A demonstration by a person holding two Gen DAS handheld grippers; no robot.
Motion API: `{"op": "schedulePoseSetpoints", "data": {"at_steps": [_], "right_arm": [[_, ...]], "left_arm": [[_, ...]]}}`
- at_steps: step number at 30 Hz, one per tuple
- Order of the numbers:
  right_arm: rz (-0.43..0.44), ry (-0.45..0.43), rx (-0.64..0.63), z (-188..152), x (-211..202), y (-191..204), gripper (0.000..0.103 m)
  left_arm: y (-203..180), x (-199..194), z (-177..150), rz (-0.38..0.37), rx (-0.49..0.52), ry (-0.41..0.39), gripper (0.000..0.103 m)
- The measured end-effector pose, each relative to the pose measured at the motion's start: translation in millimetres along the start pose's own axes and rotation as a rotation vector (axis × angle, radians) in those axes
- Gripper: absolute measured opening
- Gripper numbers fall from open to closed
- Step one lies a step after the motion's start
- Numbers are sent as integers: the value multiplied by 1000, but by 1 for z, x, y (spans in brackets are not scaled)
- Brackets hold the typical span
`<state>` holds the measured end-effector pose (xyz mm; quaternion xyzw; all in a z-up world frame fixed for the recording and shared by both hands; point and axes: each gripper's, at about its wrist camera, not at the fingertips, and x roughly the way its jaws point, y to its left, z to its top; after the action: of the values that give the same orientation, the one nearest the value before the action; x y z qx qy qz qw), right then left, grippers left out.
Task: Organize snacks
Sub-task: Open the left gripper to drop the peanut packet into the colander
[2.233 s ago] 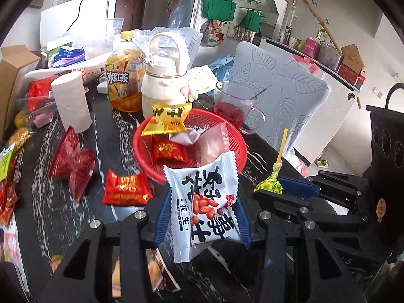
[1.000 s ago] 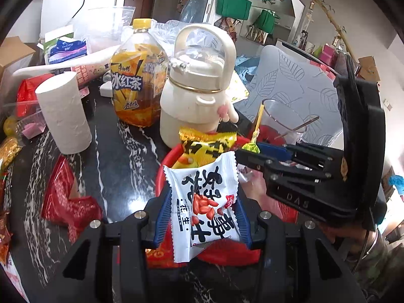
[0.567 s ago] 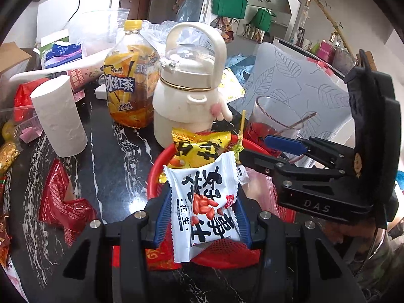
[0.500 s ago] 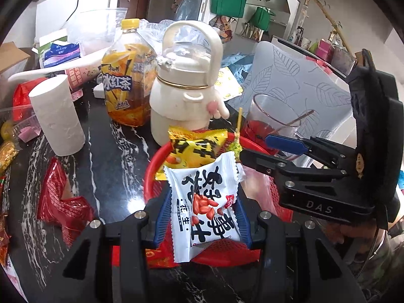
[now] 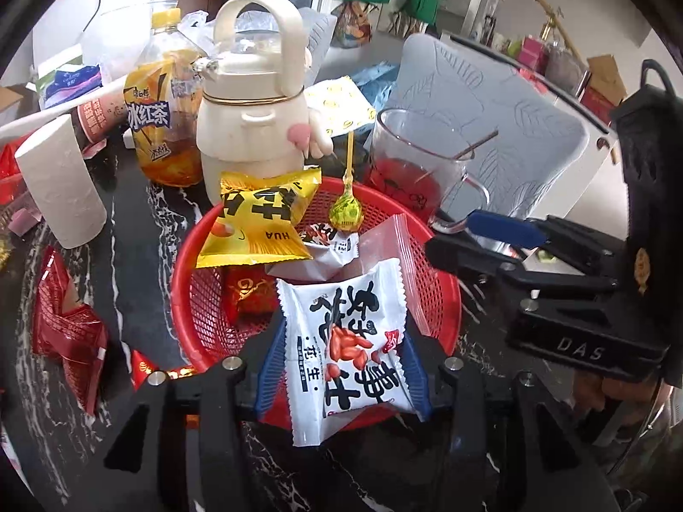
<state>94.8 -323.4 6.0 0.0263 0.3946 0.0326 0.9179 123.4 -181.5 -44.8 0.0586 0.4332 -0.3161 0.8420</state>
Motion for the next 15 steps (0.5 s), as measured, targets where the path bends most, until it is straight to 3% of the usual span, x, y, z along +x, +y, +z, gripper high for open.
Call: {"op": "schedulePoseSetpoints", "data": {"at_steps": [5, 15], "right_arm": [[1, -7, 20, -2, -6, -4, 57], [12, -28, 19, -6, -20, 2, 57]], "left_arm": [[-2, -1, 2, 17, -9, 37, 60], [-2, -13, 0, 35, -29, 23, 62]]}}
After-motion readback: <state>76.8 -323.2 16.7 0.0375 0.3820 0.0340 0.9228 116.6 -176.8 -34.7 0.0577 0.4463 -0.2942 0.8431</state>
